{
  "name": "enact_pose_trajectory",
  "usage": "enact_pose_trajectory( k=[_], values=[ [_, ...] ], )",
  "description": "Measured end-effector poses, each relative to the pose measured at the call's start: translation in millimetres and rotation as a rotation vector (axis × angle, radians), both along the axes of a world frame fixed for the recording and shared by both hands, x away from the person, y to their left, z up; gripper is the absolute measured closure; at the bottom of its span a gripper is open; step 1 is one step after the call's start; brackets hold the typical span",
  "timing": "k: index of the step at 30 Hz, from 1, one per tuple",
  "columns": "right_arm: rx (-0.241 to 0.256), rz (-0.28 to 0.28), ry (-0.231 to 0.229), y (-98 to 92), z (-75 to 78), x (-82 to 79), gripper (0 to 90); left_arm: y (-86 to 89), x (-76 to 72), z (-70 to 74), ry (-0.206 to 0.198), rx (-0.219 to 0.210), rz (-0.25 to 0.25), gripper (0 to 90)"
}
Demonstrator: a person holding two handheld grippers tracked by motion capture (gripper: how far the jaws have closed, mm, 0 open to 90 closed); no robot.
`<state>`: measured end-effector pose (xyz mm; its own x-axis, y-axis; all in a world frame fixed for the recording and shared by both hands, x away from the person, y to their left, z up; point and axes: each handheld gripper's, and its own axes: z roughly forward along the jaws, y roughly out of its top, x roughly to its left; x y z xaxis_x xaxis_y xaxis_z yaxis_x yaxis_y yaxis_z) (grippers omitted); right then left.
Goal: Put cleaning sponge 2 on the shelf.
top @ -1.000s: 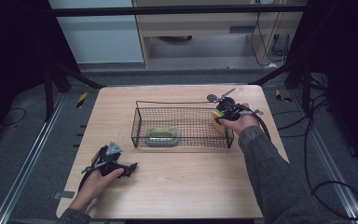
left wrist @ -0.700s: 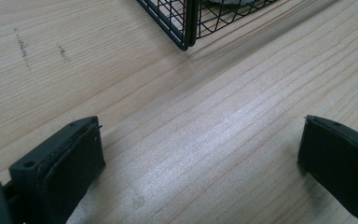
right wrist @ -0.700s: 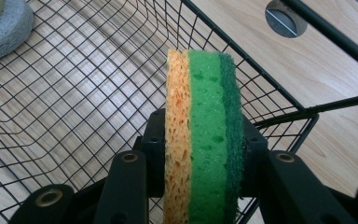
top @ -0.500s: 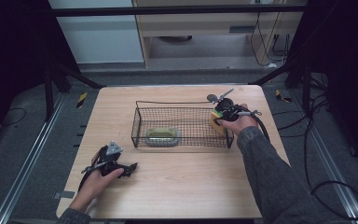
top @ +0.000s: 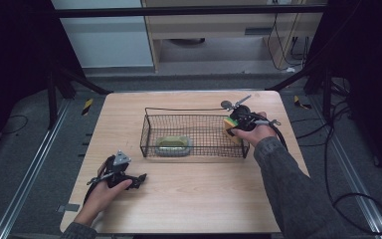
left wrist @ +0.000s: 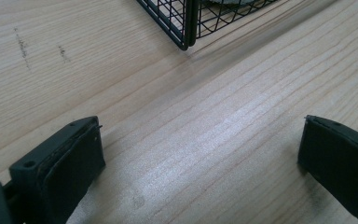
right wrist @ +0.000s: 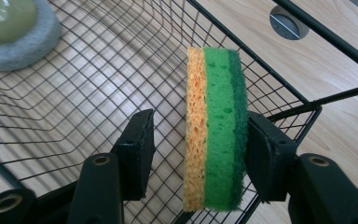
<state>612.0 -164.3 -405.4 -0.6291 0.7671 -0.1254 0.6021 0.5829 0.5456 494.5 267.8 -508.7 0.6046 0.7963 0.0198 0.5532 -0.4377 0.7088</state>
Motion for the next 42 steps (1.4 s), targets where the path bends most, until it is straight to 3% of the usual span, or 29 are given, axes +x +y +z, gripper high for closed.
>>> enact_pose_trajectory(
  k=[8, 16, 20, 23, 29, 37, 42],
  values=[
    [0.02, 0.046, -0.001, 12.2, 5.8, -13.3, 55.2, 0.0, 0.2, 0.0, 0.0, 0.001, -0.001, 0.0],
    [0.012, 0.042, 0.042, 31.2, 1.7, -13.5, 49.2, -0.2, 0.3, 0.0, 0.0, 0.0, -0.001, 0.0],
    [0.027, 0.042, 0.054, 38.3, 0.9, -14.5, 41.7, -0.2, 0.3, 0.0, 0.001, -0.001, -0.001, 0.0],
    [0.039, 0.067, 0.047, 41.8, 3.1, -16.4, 35.0, -0.2, 0.4, 0.0, 0.001, -0.001, -0.002, 0.0],
    [0.058, 0.056, 0.0, 42.0, 12.4, -22.8, 27.3, -0.2, 0.5, 0.0, 0.001, 0.0, -0.003, 0.0],
    [0.045, 0.029, -0.041, 30.1, 19.2, -27.4, 24.4, -0.2, 0.5, 0.0, 0.001, -0.001, -0.003, 0.0],
    [0.07, -0.016, -0.07, 14.0, 22.0, -31.2, 18.2, -0.2, 0.5, 0.0, 0.001, -0.001, -0.003, 0.0]
  ],
)
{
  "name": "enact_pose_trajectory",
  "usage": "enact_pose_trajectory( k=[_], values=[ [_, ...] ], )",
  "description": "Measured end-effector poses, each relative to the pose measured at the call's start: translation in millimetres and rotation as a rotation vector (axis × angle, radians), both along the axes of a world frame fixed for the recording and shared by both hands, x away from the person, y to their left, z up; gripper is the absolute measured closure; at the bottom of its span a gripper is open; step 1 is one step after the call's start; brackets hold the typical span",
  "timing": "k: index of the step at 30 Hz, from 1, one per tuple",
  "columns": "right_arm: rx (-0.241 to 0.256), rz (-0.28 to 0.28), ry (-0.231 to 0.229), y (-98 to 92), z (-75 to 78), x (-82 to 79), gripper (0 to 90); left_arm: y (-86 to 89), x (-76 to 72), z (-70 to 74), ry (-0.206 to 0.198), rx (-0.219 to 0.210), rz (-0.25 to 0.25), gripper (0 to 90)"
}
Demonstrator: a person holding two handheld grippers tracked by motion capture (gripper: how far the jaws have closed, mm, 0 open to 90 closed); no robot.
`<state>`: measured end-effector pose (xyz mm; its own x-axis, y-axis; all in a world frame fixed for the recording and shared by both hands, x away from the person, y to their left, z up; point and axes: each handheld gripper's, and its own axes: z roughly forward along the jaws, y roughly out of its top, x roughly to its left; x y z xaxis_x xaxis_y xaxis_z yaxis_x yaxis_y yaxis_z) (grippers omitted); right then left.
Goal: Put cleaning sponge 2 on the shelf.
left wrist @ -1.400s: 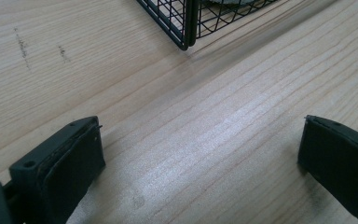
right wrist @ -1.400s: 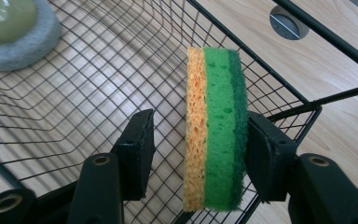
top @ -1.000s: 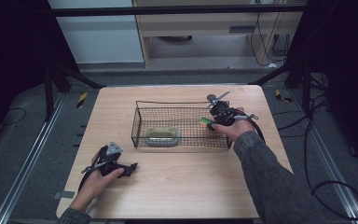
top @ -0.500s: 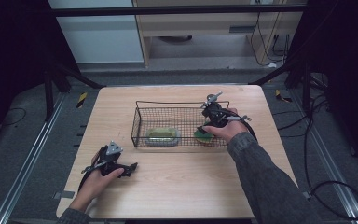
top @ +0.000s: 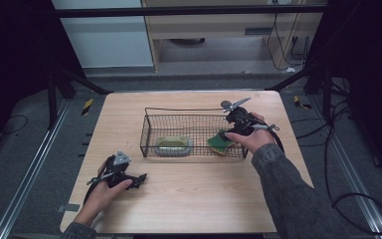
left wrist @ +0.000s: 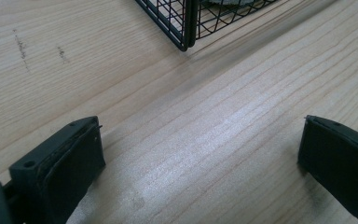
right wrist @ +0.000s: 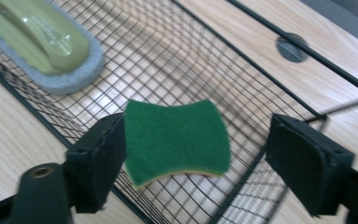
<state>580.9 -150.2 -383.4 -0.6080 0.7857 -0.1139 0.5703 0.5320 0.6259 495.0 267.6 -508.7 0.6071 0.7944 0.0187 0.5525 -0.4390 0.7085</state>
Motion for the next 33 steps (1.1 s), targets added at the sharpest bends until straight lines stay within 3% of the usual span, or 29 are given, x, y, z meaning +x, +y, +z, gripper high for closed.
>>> enact_pose_trajectory(
  k=[4, 12, 20, 33],
  values=[
    [0.027, -0.061, -0.026, -16.4, 0.1, -5.7, 12.8, 0.0, 0.0, 0.0, 0.0, 0.0, 0.0, 0.0],
    [0.126, -0.13, -0.058, -53.2, -4.1, -28.9, 8.6, 0.0, 0.0, 0.0, 0.0, 0.0, 0.0, 0.0],
    [0.153, -0.192, -0.091, -81.9, -11.9, -48.8, 10.6, 0.0, 0.0, 0.0, 0.0, 0.0, 0.0, 0.0],
    [0.175, -0.244, -0.068, -108.9, -43.9, -78.4, 11.0, -0.1, 0.0, 0.0, 0.0, 0.0, 0.001, 0.0]
  ],
)
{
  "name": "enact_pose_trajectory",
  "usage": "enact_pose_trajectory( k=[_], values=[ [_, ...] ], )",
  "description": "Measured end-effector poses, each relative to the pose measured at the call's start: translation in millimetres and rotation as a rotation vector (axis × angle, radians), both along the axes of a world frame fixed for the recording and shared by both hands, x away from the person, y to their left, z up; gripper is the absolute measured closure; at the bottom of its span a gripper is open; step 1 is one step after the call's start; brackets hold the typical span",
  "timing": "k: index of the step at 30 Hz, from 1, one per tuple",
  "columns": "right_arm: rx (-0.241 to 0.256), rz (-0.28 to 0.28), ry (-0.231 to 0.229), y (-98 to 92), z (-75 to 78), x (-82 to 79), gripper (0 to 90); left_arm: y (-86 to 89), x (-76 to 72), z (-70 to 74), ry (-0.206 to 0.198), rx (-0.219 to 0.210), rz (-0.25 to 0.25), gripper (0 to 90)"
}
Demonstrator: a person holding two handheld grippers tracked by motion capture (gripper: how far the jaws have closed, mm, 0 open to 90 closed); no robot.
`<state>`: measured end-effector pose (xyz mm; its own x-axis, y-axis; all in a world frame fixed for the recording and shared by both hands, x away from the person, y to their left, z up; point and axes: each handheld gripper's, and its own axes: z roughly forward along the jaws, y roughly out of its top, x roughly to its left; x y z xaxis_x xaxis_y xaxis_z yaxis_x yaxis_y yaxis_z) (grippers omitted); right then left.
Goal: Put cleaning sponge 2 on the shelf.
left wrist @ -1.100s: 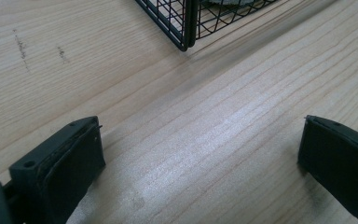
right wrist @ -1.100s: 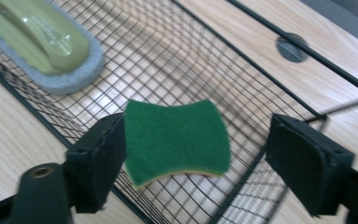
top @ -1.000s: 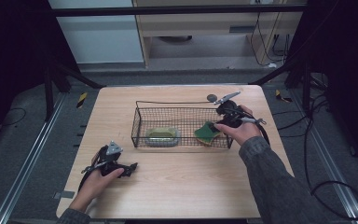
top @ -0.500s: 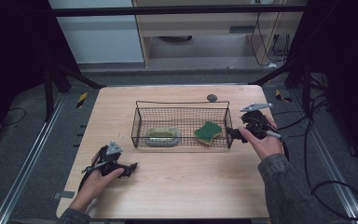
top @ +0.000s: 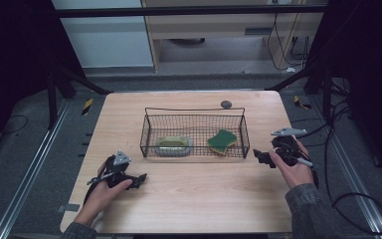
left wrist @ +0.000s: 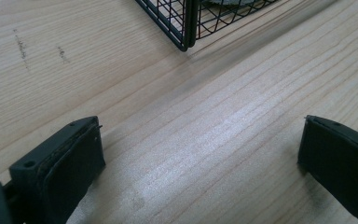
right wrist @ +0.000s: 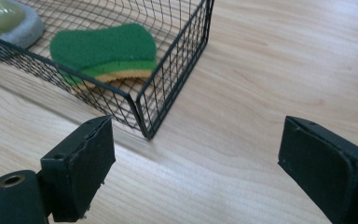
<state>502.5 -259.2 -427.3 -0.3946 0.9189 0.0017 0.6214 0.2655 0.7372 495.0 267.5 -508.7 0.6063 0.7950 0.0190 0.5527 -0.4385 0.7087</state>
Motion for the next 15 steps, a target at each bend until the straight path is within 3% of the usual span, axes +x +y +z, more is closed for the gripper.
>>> enact_pose_trajectory(
  k=[11, 15],
  values=[
    [0.029, 0.003, 0.023, -5.5, -19.5, -9.8, 10.5, 0.0, 0.0, 0.0, 0.0, 0.0, 0.0, 0.0],
    [0.012, 0.0, 0.027, -4.3, -28.8, -10.8, 9.8, 0.0, 0.0, 0.0, 0.0, 0.0, 0.0, 0.0]
  ],
)
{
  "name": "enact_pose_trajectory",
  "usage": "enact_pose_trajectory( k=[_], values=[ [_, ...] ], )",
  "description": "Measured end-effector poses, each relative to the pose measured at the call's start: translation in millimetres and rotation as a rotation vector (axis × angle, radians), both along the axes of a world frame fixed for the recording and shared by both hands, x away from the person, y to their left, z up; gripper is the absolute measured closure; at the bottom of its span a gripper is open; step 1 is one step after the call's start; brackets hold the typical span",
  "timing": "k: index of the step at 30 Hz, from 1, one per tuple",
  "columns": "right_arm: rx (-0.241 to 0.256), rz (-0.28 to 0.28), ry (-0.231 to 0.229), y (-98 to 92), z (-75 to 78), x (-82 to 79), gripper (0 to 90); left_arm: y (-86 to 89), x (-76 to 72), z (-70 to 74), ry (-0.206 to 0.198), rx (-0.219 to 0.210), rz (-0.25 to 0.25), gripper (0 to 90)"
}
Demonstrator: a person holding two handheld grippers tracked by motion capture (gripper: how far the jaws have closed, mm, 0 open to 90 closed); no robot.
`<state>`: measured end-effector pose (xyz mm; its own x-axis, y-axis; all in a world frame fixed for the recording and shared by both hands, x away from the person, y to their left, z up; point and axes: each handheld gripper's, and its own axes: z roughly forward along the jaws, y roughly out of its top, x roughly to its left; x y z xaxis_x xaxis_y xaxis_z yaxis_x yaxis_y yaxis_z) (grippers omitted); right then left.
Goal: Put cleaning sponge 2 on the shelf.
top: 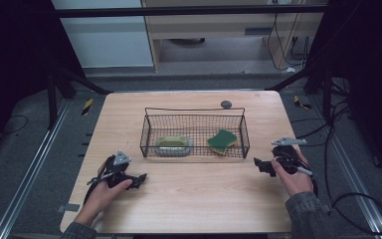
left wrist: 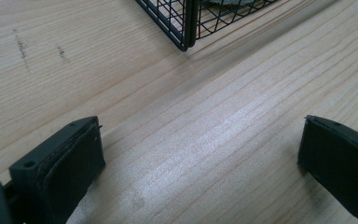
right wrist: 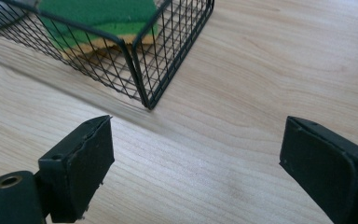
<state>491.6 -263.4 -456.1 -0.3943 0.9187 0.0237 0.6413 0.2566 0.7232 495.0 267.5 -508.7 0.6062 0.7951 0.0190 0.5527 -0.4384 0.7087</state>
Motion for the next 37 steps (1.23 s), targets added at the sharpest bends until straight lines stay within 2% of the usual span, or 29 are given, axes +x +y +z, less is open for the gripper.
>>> enact_pose_trajectory(
  k=[9, 16, 20, 21, 26, 32, 37],
  values=[
    [-0.004, -0.014, 0.003, 2.1, -25.9, -1.7, 10.1, 0.0, 0.0, 0.0, 0.0, 0.0, 0.0, 0.0],
    [-0.008, -0.074, -0.025, -4.1, -44.4, 1.6, 11.1, 0.0, 0.0, 0.0, 0.0, 0.0, 0.0, 0.0],
    [-0.019, -0.095, -0.044, -6.5, -48.6, 5.7, 11.1, 0.0, 0.0, 0.0, 0.0, 0.0, 0.0, 0.0],
    [-0.006, -0.103, -0.044, -6.1, -49.3, 6.5, 11.1, 0.0, 0.0, 0.0, 0.0, 0.0, 0.0, 0.0],
    [-0.016, -0.112, -0.036, -3.7, -55.5, 12.2, 9.5, 0.0, 0.0, 0.0, 0.0, 0.0, 0.0, 0.0],
    [-0.024, -0.13, -0.024, -0.3, -56.0, 15.0, 5.8, 0.2, 0.2, 0.1, -0.001, 0.003, -0.002, 0.0],
    [-0.025, -0.123, -0.02, 3.4, -56.2, 15.8, 4.1, 0.0, 0.1, 0.0, 0.0, 0.0, -0.001, 0.0]
  ],
)
